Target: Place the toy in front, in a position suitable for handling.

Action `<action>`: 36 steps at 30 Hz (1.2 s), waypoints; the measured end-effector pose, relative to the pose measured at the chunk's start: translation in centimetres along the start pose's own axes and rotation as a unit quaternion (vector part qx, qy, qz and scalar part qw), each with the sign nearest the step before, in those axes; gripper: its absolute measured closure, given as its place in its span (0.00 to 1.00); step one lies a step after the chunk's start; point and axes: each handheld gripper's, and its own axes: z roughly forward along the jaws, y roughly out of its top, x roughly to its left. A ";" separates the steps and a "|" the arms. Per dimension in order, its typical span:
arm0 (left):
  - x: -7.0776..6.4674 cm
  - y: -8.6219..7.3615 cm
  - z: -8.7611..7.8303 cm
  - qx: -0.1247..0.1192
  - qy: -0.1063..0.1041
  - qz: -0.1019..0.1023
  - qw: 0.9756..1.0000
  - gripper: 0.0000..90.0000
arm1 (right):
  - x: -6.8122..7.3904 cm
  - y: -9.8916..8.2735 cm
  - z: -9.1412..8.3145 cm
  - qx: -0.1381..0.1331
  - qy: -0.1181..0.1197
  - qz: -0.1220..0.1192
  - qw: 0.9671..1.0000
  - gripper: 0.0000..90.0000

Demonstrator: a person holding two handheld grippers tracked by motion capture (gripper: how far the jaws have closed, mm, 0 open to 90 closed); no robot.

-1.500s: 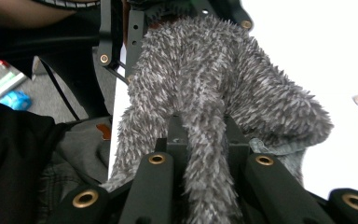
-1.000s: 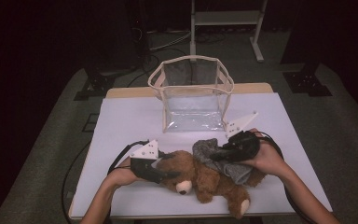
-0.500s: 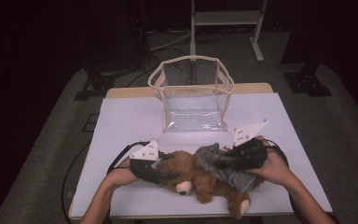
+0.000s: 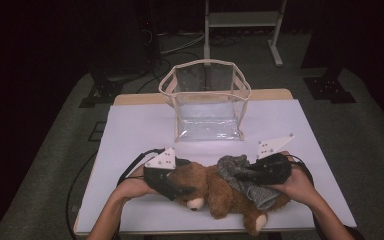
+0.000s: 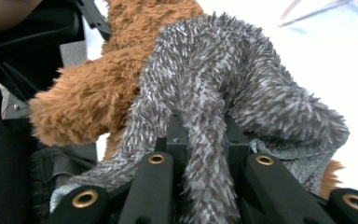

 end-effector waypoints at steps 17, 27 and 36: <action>-0.8 1.8 2.7 0.085 0.021 0.041 0.995 0.37 | 0.2 -0.6 0.2 -0.012 0.011 0.012 1.000 0.85; 2.5 4.0 2.5 0.070 0.058 0.046 0.995 0.51 | -3.6 1.2 -0.2 -0.015 0.017 0.051 0.998 0.85; 3.2 3.1 1.6 0.079 0.038 0.027 0.996 0.38 | -4.0 2.7 2.1 0.006 0.033 0.037 0.999 0.85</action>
